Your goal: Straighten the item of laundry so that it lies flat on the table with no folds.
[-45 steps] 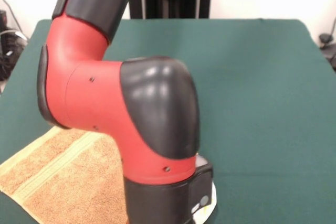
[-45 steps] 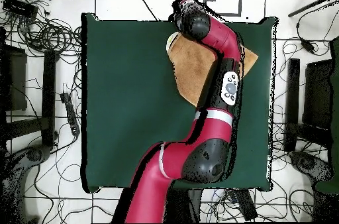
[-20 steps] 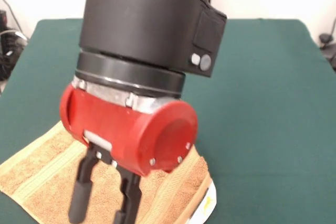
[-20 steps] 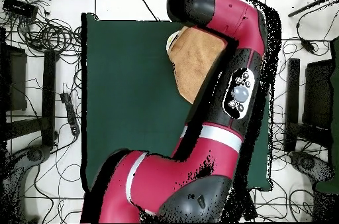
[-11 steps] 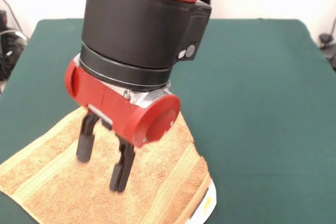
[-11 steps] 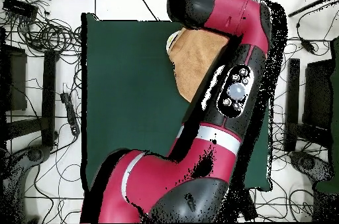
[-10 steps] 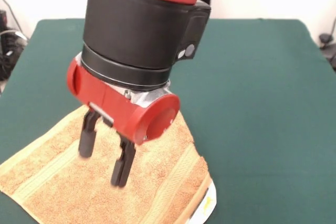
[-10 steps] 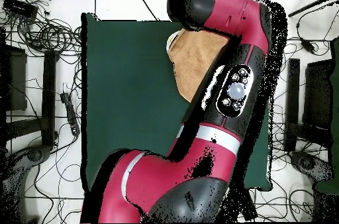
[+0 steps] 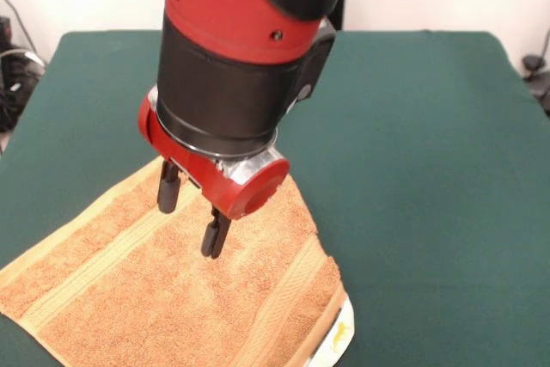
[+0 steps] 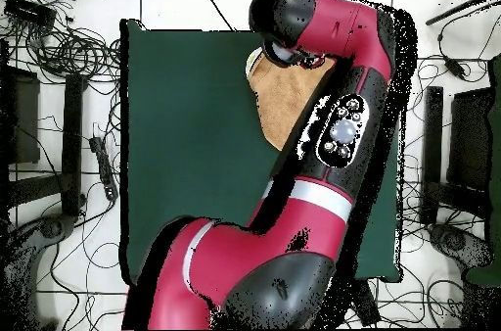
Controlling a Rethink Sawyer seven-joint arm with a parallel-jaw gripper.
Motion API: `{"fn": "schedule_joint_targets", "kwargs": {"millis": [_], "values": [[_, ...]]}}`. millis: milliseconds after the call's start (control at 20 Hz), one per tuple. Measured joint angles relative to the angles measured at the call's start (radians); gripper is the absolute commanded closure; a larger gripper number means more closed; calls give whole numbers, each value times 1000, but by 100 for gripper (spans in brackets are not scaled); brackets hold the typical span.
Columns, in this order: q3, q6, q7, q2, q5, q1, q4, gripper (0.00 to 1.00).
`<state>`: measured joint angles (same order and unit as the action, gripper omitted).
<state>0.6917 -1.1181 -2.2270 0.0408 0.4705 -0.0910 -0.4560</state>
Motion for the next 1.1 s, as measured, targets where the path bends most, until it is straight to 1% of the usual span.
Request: {"fn": "schedule_joint_targets", "kwargs": {"millis": [750,1100], "values": [[-8,52,0,10,-69,-8,-2,0],[-22,63,0,9,-73,-8,-24,0]]}}
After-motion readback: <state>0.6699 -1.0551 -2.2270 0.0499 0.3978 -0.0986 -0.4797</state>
